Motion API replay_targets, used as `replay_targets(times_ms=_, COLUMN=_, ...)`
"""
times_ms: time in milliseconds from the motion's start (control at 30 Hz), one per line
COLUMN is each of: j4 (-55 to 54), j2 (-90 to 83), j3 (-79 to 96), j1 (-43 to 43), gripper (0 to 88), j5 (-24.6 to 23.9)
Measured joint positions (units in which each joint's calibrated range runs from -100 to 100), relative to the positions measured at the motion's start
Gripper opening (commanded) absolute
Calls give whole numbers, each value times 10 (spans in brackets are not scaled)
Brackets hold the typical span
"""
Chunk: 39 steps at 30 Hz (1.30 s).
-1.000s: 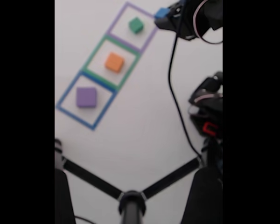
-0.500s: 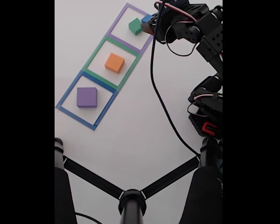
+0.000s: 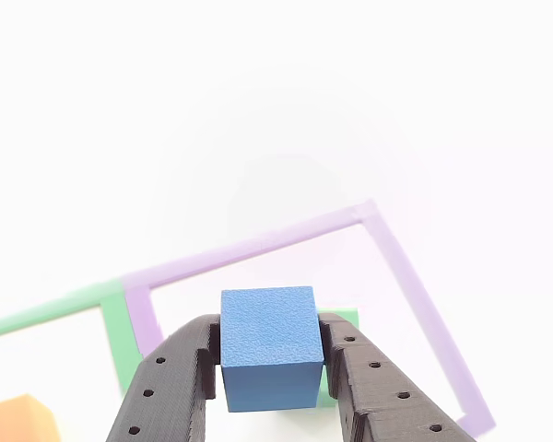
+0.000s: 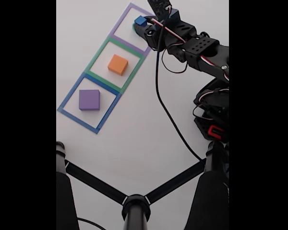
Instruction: Tower of hanoi
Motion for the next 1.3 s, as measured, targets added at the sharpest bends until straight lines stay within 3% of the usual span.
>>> replay_targets(times_ms=533, j4=-227, j2=217, j3=-13, j1=16, gripper=22, j5=0)
replay_targets(times_ms=1300, j4=-275, j2=291, j3=-44, j1=32, gripper=33, j5=0)
